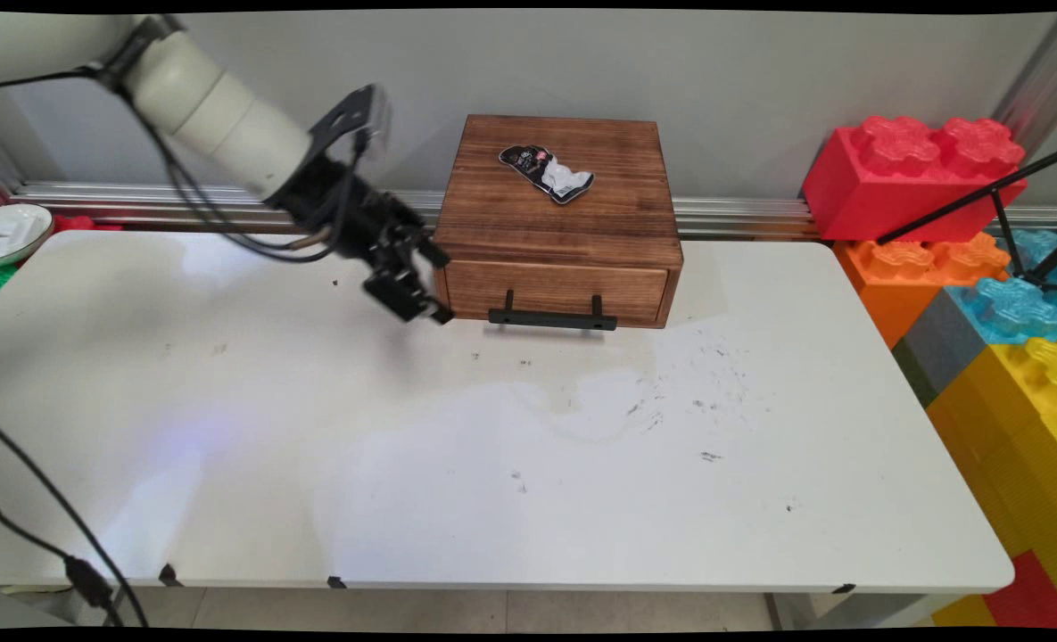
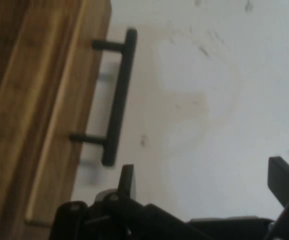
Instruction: Open the drawer
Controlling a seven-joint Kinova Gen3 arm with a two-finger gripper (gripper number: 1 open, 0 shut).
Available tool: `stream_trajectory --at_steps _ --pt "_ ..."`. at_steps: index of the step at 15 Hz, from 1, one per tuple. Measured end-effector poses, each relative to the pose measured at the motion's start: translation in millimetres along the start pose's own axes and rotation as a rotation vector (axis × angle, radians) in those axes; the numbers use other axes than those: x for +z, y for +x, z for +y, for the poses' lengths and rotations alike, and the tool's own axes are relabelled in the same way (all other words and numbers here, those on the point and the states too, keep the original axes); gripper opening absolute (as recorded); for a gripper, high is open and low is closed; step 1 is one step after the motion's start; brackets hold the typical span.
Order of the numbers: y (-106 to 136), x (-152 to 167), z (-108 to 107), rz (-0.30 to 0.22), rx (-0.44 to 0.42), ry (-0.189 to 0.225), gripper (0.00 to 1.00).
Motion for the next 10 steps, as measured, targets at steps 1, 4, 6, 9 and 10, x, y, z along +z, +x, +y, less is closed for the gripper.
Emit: stream_trajectory --at_steps 1,4,6,9,10 --pt "12 6 -3 0.009 0.001 0.007 1.0" --pt "43 22 -11 0.027 0.012 0.027 1.0" --pt "56 32 -15 0.032 0.021 0.037 1.0" --pt "74 49 -21 0.031 0.045 0.055 1.0" --pt "78 56 -23 0.026 0.053 0.06 1.0"
